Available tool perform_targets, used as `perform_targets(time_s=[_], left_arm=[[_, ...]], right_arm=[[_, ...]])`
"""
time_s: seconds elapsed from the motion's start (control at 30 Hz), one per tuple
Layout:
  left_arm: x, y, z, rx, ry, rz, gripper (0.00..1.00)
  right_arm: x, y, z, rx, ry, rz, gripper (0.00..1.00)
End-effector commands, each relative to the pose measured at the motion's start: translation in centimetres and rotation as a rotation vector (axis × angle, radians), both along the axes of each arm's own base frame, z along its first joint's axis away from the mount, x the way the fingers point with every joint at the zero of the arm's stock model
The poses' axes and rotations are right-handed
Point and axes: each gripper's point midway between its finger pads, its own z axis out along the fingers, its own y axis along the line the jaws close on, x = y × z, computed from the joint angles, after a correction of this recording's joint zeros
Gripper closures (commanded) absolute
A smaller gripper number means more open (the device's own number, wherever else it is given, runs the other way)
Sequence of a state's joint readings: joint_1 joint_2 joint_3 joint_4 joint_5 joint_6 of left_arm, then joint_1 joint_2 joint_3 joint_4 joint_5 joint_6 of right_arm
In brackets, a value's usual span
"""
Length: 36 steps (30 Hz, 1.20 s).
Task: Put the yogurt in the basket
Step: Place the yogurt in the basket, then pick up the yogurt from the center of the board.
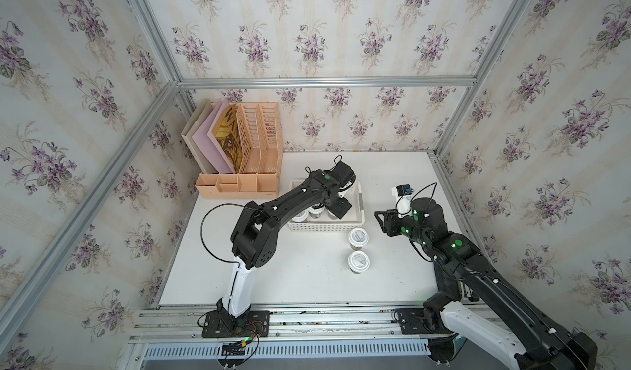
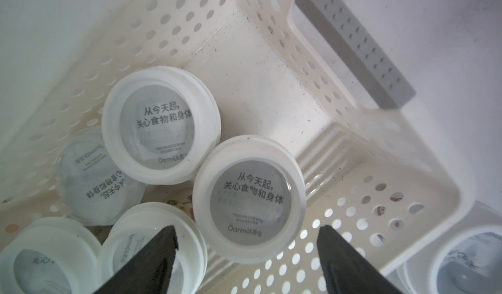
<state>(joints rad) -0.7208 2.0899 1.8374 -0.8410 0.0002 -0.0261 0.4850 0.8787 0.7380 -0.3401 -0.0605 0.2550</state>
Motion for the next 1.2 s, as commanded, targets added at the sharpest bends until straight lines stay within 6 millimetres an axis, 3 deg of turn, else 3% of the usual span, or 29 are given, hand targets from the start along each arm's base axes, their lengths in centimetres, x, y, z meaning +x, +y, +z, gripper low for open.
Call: perform_targets(time_s=[0.0,0.3,0.47,0.6,0.73,0.9,1.17], left_arm=[[0.0,-0.5,1.4,-0.023,-0.016,-0.012,0.14],[0.4,-1.3,5.9,-0.115,-0.116,0.001,0.13],[0.4,0.2,9.5,-0.199,-0.261,0.072,0.12],[-0.2,2.4,11.9,-0.278,-0.39,0.151,0.12],[-1.3,5.6,13.1,-0.358,-0.487,0.26,0.1],[-2.9,10.6,13.3,-0.43,-0.611,0.418,0.09],[-4.9,15.0,12.9,-0.453,-0.722,0.501,0.08]], right_arm=[[0.1,0.0,0.4,0.007,-0.011,-0.001,0.45],[0.1,0.2,0.5,0.013,-0.009,0.006,0.45],[-0.1,0.5,0.2,0.017,0.016,0.019,0.45],[-0.2,0.9,-0.2,0.02,0.057,0.037,0.42],[-0.1,1.7,-0.4,0.03,0.096,0.059,0.36],[0.5,3.0,-0.3,0.057,0.129,0.087,0.25],[2.6,4.7,-0.2,0.033,0.145,0.105,0.21]])
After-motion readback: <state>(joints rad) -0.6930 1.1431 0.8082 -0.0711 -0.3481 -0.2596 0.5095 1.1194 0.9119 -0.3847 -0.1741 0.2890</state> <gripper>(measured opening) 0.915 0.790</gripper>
